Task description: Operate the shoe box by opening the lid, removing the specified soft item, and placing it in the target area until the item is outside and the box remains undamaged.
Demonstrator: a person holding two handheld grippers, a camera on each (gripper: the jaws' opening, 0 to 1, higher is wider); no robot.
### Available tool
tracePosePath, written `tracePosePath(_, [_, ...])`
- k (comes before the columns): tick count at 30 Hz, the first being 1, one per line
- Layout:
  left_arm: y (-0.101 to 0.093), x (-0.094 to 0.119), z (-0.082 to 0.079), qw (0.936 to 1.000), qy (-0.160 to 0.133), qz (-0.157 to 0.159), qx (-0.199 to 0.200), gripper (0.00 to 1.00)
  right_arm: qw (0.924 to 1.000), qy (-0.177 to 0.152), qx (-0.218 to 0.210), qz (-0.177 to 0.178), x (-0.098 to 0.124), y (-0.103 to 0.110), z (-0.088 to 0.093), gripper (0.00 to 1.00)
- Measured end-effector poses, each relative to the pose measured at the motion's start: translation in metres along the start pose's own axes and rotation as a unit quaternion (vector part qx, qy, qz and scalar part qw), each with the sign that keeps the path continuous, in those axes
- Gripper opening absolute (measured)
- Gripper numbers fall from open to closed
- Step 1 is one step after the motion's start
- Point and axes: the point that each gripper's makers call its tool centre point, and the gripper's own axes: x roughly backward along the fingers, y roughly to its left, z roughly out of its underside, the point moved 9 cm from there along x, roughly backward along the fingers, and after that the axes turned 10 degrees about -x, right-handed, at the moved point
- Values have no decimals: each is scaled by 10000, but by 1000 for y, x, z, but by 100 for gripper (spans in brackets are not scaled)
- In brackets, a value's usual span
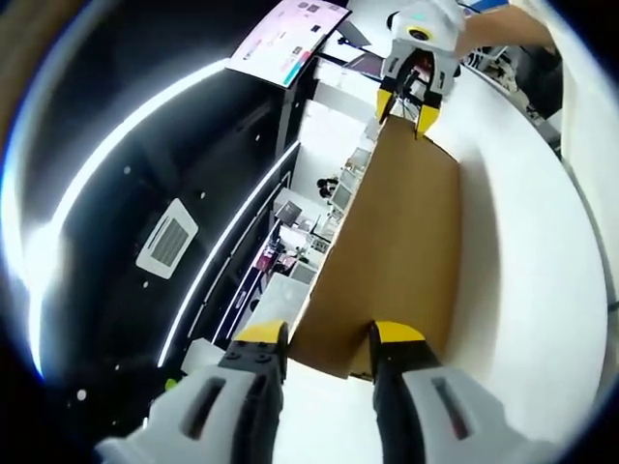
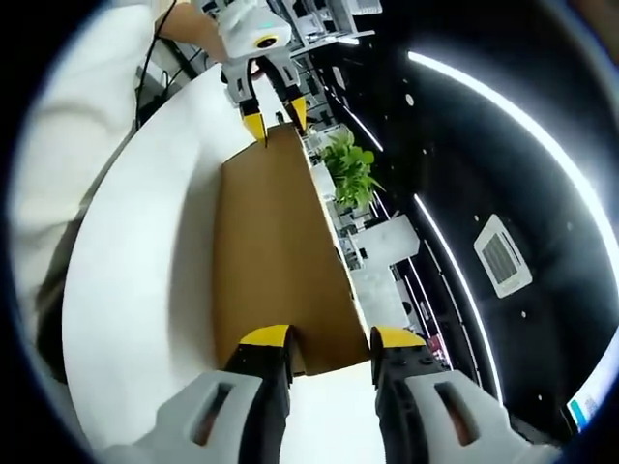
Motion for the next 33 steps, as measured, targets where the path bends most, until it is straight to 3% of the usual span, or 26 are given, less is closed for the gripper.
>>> tracePosePath(5, [3,1,-1,9999,4,-87,100,34,9991,-170,-252,285,0,-2,-1,33])
tracePosePath(19, [8,4,0,9993,42,-272,240,35,9957,-327,-722,470,2,-4,1,35])
tracePosePath(33, [20,9,4,9961,88,-644,598,39,9808,-562,-1657,856,2,-10,6,35])
